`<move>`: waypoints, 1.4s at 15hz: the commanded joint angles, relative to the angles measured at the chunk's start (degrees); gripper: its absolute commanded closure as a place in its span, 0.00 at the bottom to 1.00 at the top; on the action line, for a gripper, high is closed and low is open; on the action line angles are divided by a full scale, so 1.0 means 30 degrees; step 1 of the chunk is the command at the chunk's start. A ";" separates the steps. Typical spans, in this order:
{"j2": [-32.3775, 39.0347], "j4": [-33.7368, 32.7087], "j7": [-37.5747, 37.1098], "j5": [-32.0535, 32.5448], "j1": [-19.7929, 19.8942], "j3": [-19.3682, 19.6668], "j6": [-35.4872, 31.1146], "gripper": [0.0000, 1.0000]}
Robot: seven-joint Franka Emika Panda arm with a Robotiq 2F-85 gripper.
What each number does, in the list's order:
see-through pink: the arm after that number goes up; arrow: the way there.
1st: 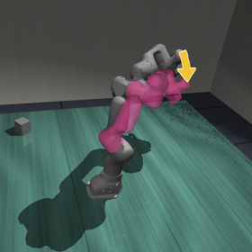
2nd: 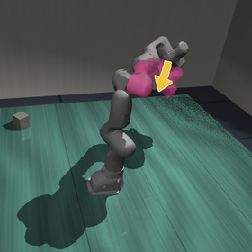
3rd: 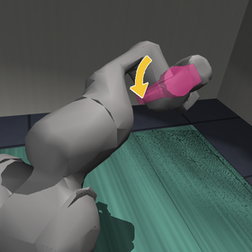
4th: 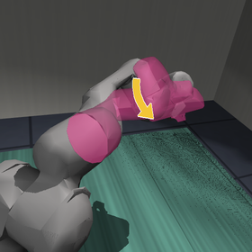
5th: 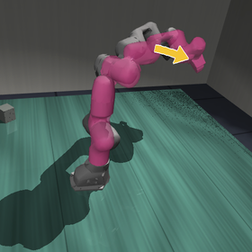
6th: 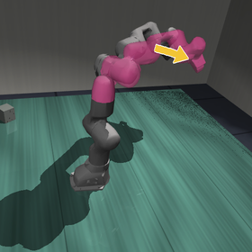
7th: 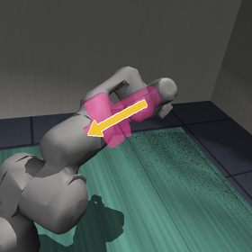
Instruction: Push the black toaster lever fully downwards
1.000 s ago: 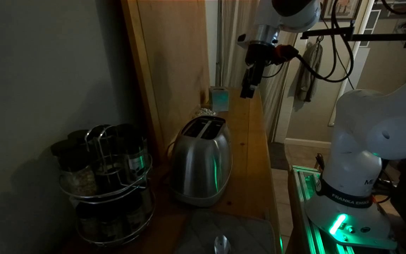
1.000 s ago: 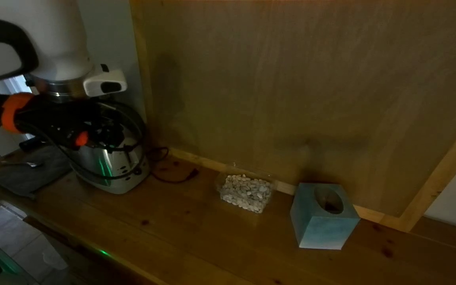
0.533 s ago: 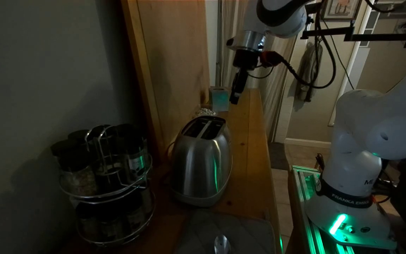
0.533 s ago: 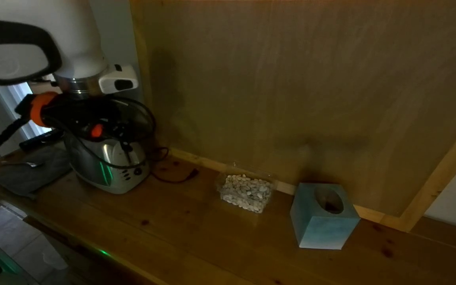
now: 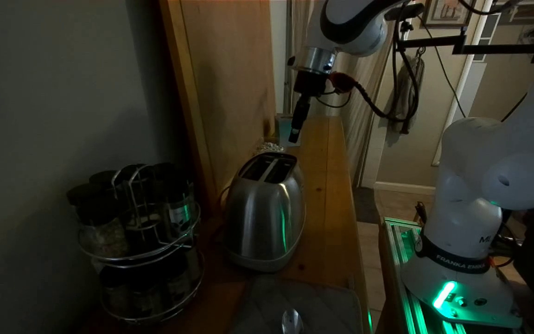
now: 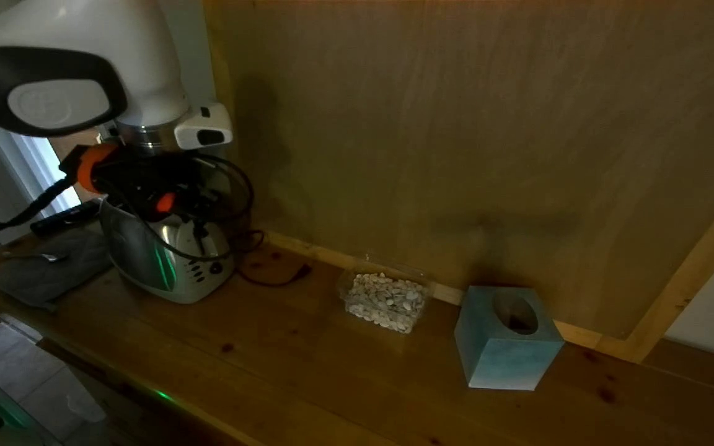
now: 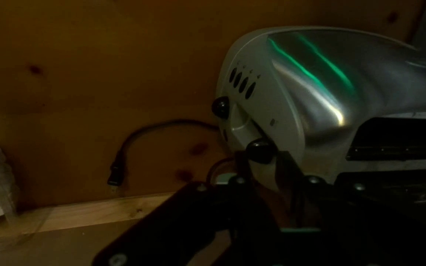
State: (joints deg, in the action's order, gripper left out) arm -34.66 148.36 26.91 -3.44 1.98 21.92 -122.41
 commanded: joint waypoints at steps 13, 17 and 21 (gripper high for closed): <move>0.3375 -0.1566 -0.1215 -0.2358 0.0431 -0.0604 0.0480 1.00; 0.3970 -0.1812 -0.1127 -0.2848 0.0513 -0.0672 0.0505 1.00; 0.4525 -0.1899 -0.1056 -0.2846 0.0594 -0.0740 0.0623 1.00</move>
State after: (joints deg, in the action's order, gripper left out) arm -23.52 144.48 23.42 -10.24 2.66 20.74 -122.13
